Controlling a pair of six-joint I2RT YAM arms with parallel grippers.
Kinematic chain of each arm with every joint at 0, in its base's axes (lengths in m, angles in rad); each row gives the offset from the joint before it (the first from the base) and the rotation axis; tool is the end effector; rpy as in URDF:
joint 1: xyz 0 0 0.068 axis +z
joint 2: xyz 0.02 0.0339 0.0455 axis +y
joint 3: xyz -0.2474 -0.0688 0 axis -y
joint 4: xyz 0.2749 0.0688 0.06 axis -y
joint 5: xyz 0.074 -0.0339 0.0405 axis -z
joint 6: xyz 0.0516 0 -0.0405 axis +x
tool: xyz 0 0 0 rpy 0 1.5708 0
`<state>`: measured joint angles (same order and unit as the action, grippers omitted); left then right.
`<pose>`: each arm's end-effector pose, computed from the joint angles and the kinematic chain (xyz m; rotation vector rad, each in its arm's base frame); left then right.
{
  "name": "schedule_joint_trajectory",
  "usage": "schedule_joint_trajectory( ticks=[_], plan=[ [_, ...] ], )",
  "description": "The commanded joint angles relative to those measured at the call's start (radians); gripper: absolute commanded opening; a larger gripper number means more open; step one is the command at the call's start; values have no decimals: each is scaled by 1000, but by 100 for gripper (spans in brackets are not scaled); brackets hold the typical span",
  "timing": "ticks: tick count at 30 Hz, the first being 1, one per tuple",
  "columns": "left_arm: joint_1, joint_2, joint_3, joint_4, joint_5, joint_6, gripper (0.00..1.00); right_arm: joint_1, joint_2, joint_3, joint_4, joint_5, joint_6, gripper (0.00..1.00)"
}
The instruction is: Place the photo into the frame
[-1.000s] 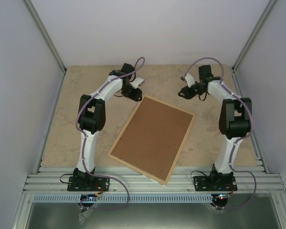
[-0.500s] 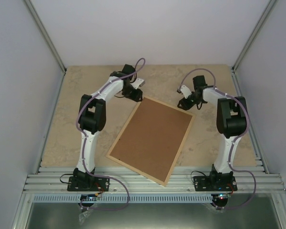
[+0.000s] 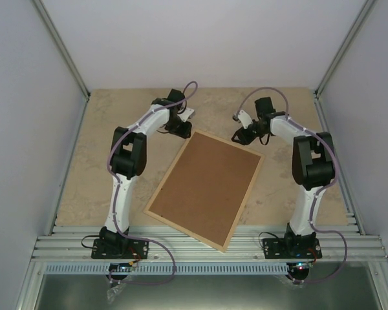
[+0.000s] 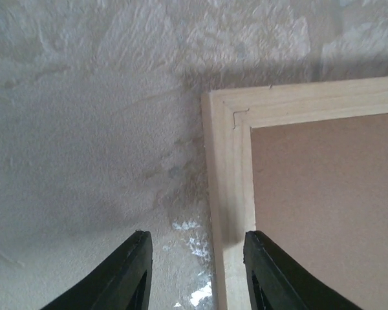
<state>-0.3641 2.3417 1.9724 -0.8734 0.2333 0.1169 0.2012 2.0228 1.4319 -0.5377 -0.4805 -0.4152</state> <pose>0.4727 -0.1929 0.1301 0.7249 2.7260 -0.3855 0.4274 0.1115 0.1245 -0.9245 2.4323 0.5705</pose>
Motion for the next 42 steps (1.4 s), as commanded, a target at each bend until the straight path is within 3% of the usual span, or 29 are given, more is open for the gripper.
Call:
schedule_joint_trajectory(
  ticks=[1,16,42],
  plan=[
    [-7,24,22,-31,-5,-11,42,41,-23,37,27,-74,79,39],
    [-21,9,-32,-27,-16,-5,41,148,74,62,100,-77,123,25],
    [-31,14,-185,28,-112,-16,36,161,164,24,130,-60,144,23]
  ],
)
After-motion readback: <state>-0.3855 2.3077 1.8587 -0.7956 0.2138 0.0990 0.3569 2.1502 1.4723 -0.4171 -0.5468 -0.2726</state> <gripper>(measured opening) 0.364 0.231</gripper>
